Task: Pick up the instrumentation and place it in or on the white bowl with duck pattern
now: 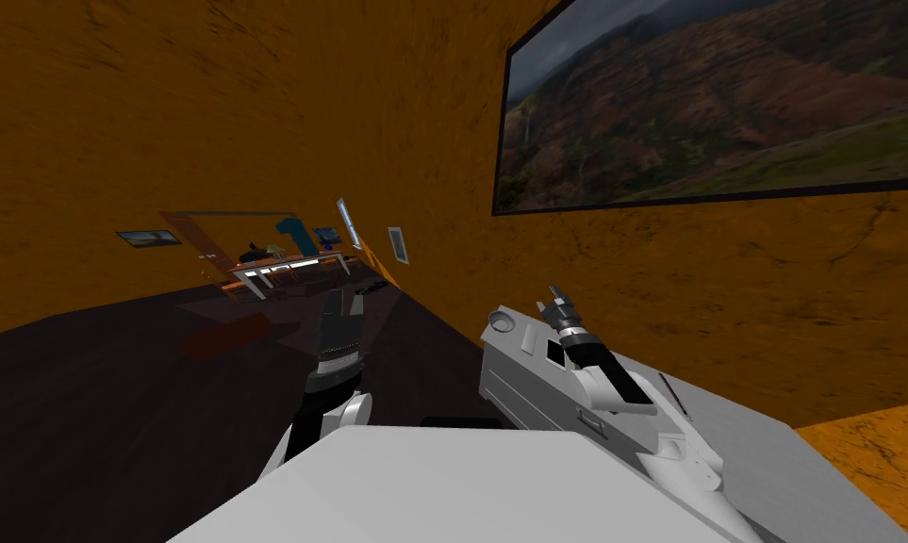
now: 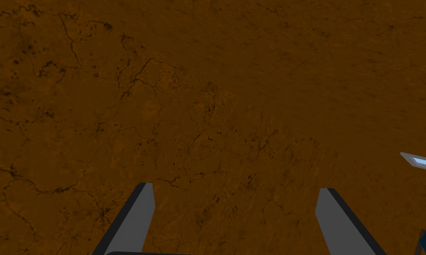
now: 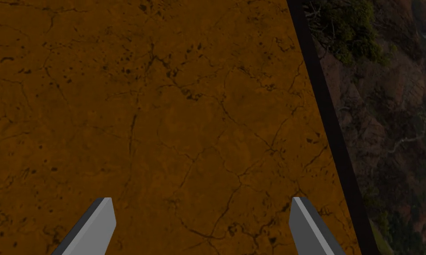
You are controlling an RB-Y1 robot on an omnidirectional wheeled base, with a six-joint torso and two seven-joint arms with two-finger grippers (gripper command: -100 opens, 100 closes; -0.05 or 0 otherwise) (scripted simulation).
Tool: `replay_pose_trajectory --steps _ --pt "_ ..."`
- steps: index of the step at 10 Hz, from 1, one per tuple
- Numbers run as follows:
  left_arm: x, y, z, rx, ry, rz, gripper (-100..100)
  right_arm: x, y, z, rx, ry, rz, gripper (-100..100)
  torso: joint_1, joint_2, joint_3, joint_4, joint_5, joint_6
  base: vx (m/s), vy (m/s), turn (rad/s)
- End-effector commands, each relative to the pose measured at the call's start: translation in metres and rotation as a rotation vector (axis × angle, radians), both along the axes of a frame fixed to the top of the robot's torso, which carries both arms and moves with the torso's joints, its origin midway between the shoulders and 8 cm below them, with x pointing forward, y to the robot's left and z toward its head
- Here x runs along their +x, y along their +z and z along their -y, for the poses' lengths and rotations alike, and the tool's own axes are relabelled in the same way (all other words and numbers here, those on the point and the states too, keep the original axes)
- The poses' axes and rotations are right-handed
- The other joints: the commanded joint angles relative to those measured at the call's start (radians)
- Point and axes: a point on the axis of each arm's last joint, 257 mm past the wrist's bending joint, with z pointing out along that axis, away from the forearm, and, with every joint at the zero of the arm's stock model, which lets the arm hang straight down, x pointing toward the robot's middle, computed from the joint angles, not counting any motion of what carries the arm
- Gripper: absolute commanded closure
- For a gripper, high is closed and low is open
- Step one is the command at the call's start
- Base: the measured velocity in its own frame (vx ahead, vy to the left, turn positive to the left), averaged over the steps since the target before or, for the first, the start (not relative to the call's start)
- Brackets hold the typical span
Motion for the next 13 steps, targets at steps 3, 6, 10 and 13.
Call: replay_pose_trajectory --steps 3,6,10,13 --pt "0.0 0.0 0.0 0.0 0.0 0.0 0 0.014 -0.02 0.025 0.053 -0.028 -0.093 -100 -0.002 0.002 0.001 0.0 0.0 0.0 0.037 0.068 0.009" --pt "0.0 0.0 0.0 0.0 0.0 0.0 0 0.022 -0.037 0.045 0.094 -0.061 -0.167 -100 -0.001 0.0 0.0 0.0 0.0 0.0 0.064 0.073 0.012" --pt "0.0 0.0 0.0 0.0 0.0 0.0 0 0.034 -0.056 0.086 0.175 -0.126 -0.258 -100 -0.002 0.001 0.0 0.0 0.0 0.0 0.058 0.067 0.006" --pt "0.0 0.0 0.0 0.0 0.0 0.0 0 0.036 -0.071 0.109 0.236 -0.176 -0.318 -100 -0.003 0.002 0.001 0.0 -0.001 0.0 0.049 0.054 0.001"
